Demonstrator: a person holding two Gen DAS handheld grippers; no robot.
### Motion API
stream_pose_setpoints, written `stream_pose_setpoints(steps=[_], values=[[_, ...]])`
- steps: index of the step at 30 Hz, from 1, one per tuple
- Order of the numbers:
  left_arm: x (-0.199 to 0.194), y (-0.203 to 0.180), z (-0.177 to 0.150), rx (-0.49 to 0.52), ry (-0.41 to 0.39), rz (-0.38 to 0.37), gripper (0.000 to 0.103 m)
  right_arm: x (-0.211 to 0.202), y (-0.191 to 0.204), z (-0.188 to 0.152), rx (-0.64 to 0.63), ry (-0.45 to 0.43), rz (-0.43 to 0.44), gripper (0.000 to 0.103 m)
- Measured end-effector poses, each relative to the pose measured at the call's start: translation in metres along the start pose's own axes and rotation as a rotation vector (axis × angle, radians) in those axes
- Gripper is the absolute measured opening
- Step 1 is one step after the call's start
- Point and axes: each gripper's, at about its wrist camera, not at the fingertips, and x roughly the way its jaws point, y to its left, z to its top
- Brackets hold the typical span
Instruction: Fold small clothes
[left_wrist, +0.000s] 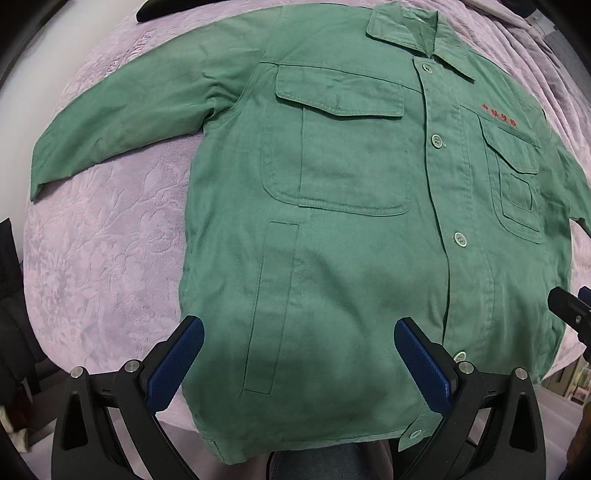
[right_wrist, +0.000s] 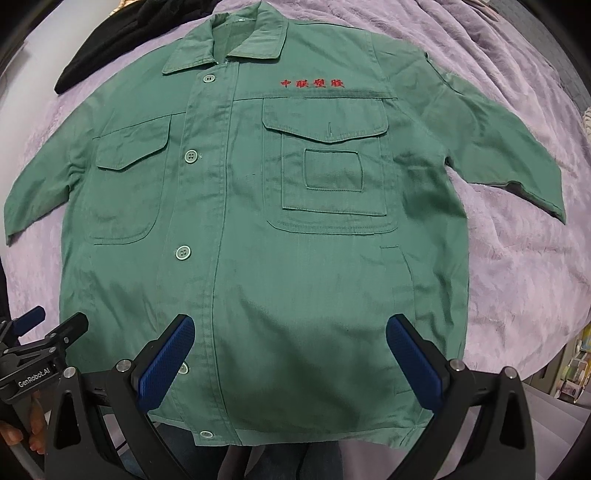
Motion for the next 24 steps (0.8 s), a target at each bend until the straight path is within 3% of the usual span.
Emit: stream_pose_setpoints(steps=[10, 24], values=[[0.002, 0.006, -0.011, -0.006, -0.001, 0.007, 0.103, -0.003, 0.002, -0.004, 0.003, 0.004, -0.013, 0.103], [-0.005, 0.004, 0.009, 0.007, 0.001, 0.01, 0.103, -0.001, 0.004, -0.003, 0.009, 0.01, -0.018, 0.103]])
